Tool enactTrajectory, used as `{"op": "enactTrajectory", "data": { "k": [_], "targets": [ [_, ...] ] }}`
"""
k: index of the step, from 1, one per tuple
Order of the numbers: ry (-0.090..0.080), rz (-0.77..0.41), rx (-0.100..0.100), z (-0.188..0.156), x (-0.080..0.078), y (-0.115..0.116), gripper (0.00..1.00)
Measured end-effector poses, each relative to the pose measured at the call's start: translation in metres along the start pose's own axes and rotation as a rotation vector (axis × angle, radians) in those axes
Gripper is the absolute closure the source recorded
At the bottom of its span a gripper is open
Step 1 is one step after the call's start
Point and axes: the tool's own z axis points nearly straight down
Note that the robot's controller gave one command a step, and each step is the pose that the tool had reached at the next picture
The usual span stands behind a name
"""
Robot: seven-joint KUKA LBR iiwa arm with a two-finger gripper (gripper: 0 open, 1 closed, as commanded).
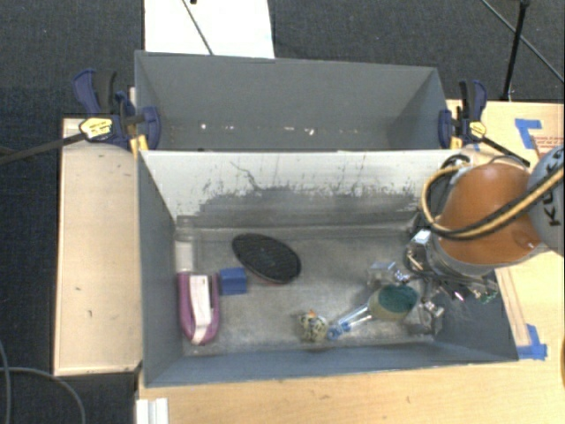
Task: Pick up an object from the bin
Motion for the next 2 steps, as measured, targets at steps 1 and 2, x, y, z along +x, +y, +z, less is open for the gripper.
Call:
{"op": "enactTrajectory", "data": {
  "k": [1, 2],
  "targets": [
    [-0.002, -0.002, 0.002, -0.001, 0.0, -0.001, 1.0],
    [-0.007, -0.072, 0.009, -0.167, -0.003, 0.028, 1.0]
  ]
}}
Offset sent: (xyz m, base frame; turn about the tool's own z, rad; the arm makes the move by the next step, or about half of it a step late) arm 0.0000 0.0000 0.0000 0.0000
